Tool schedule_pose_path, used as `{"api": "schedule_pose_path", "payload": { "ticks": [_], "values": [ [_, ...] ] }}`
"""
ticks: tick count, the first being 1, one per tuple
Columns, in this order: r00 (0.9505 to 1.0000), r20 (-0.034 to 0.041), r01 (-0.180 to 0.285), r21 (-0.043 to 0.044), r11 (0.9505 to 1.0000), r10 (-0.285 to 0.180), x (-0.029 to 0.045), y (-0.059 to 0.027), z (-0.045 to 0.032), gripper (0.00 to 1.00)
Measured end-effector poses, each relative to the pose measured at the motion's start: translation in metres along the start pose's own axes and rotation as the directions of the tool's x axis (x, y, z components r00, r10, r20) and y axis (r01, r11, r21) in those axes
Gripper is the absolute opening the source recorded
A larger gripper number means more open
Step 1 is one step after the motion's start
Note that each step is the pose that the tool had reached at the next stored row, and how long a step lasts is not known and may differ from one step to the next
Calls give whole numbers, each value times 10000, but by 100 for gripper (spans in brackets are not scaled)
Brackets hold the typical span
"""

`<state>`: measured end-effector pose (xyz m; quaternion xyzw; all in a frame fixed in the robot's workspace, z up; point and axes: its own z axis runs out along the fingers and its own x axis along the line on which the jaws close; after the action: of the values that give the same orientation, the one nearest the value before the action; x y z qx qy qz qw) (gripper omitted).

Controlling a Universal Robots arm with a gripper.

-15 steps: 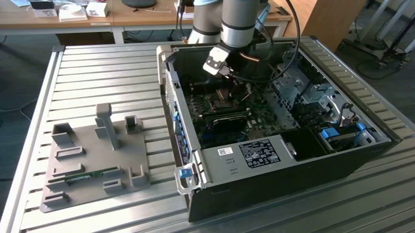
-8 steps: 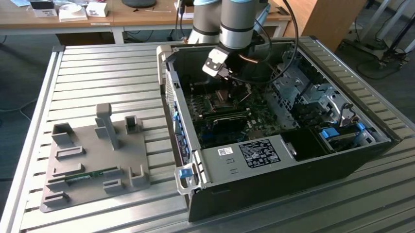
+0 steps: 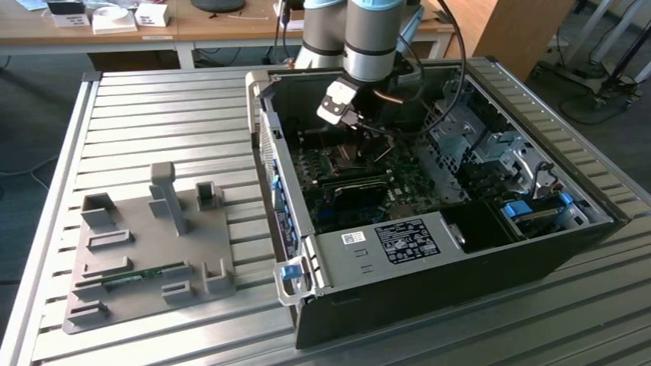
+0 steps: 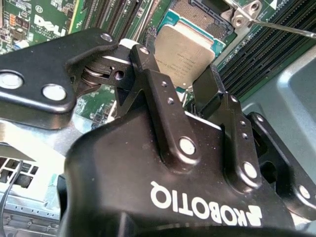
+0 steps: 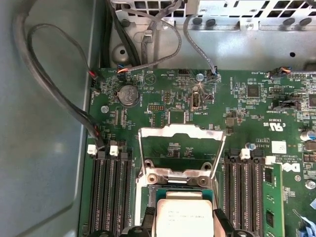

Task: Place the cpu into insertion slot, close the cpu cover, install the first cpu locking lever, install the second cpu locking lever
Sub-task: 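Place the cpu into insertion slot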

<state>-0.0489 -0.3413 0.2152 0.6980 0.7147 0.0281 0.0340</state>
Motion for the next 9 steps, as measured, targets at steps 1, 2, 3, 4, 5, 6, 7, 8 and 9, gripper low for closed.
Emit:
{"api": "schedule_pose_path", "payload": {
  "ticks": [1,2,3,4,5,6,7,8,9],
  "values": [
    [10000,-3,0,0,10000,0,0,-1,9,54],
    [10000,-6,0,0,10000,0,0,-2,17,54],
    [10000,-12,0,0,10000,0,0,-3,23,54],
    [10000,-19,-2,0,10000,2,0,-4,26,54],
    [10000,-21,-2,1,10000,2,0,-4,26,54],
    [10000,-21,-3,2,10000,3,0,-4,26,54],
    [10000,-24,-3,1,10000,3,0,-4,28,54],
    [10000,-27,-3,-1,10000,3,1,-5,32,54],
    [10000,-28,-2,0,10000,2,1,-9,35,54]
  ]
}}
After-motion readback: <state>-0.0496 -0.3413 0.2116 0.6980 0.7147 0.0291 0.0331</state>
